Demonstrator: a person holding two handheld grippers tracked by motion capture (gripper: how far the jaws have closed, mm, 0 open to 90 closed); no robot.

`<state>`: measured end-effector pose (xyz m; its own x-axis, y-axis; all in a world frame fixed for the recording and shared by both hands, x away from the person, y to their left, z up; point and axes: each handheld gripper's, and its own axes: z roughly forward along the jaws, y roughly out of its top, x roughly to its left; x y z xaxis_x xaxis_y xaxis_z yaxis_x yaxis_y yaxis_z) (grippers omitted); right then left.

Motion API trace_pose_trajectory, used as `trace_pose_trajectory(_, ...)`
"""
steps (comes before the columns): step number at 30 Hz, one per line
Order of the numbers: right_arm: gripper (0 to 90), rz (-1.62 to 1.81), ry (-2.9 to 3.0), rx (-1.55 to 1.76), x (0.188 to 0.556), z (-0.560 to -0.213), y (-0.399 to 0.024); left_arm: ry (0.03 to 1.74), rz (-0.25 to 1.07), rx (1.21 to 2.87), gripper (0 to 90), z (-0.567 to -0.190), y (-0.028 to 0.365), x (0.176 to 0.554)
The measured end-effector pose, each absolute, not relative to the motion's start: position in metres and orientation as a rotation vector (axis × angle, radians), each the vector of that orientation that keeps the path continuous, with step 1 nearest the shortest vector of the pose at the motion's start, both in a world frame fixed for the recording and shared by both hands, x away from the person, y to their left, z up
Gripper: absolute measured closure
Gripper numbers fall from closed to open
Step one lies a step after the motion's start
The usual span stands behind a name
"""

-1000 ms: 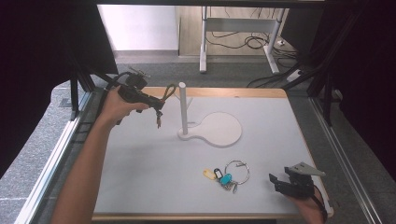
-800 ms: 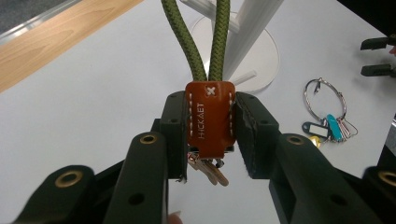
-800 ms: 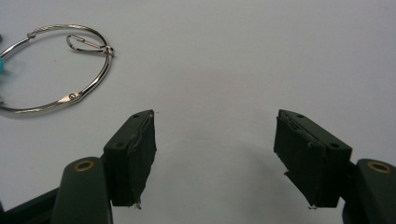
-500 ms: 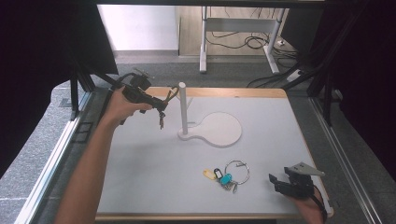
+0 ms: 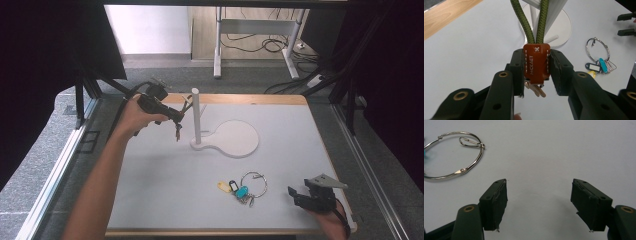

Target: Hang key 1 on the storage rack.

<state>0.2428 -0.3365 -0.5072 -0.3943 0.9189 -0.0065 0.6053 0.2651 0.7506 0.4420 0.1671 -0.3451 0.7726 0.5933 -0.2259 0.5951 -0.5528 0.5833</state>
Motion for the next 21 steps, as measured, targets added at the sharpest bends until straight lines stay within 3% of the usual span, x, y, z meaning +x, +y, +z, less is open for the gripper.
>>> trace_pose_trajectory(8,29.8,0.941,2.099,1.375,0.243,-0.508,-0.337,0.883,-0.007,2.305,65.3,-0.353,0.169,0.442)
trace_pose_trajectory(13,29.7,0.939,2.102,1.371,0.243,-0.508,-0.337,0.884,-0.003,2.264,60.9,-0.352,0.170,0.437)
trace_pose_trajectory(21,29.7,0.947,2.094,1.368,0.242,-0.506,-0.338,0.866,0.107,2.251,50.4,-0.353,0.173,0.411)
